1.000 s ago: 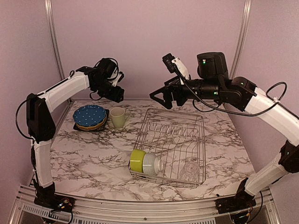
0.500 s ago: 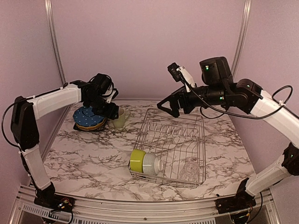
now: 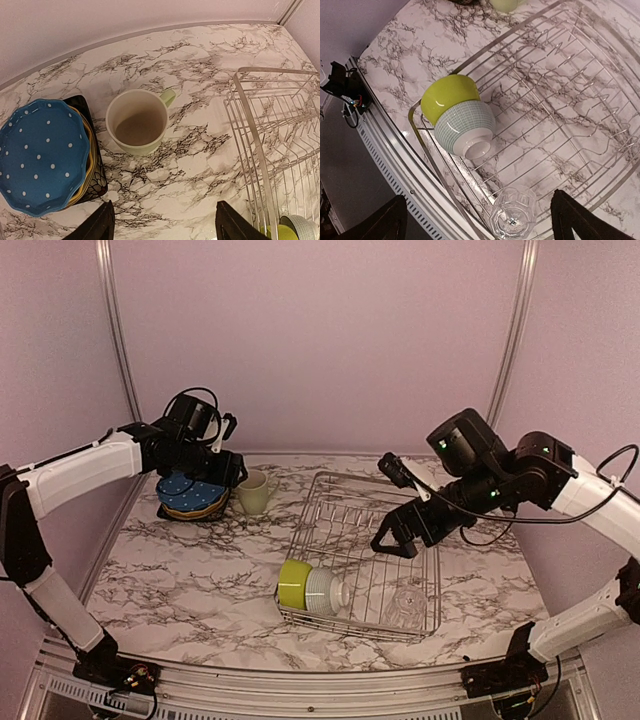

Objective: Unload the mixed dishes from the dish rack
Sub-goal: Grab the cup from the dish rack.

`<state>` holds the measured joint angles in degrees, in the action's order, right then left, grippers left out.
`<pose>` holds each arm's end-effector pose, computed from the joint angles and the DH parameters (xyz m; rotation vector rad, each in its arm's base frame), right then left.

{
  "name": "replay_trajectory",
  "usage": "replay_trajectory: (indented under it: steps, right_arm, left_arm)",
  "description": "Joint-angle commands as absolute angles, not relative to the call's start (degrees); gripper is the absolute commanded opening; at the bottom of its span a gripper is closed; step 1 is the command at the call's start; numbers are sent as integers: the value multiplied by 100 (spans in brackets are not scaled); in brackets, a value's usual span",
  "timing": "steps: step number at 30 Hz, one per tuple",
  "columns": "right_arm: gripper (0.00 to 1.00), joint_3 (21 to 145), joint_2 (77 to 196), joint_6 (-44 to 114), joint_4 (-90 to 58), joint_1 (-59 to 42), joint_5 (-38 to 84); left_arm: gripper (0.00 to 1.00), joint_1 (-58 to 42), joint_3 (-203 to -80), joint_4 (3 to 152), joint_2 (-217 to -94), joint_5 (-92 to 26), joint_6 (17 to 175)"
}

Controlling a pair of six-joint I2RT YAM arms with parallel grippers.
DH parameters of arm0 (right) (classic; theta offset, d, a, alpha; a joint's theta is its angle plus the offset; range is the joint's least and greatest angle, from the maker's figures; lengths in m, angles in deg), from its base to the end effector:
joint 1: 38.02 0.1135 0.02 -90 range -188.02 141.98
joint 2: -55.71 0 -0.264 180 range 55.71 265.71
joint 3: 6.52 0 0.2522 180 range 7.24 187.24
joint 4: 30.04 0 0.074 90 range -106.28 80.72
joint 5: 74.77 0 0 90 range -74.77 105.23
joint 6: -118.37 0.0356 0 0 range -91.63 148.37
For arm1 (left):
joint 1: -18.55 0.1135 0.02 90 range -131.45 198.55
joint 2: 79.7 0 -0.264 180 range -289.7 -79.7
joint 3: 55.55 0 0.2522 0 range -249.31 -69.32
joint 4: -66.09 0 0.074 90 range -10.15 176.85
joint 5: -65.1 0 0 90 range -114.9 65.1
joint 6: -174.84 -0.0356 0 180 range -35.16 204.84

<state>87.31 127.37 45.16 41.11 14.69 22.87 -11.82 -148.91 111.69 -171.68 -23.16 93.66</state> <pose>0.1430 0.1956 0.3768 -0.8443 2.3988 0.6815 0.3110 -0.1810 0.3070 0.4267 2.3233 -0.3007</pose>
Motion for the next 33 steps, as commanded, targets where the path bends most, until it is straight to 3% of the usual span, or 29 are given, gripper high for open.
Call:
replay_trajectory:
  steps: [1,25,33]
  right_arm:
    - [96,8338,12849,5326,4976,1901,1940]
    - [96,7093,13433,5844,4820,1937,1578]
    - [89,6870,13673,5860,4464,1937,1569]
  left_arm:
    - [71,-1177,-14701,10697,-16919,-2354,9494]
    - [72,-1177,-14619,10726,-16904,-2322,9422]
    - [72,-1177,-14608,10760,-16889,-2319,9356]
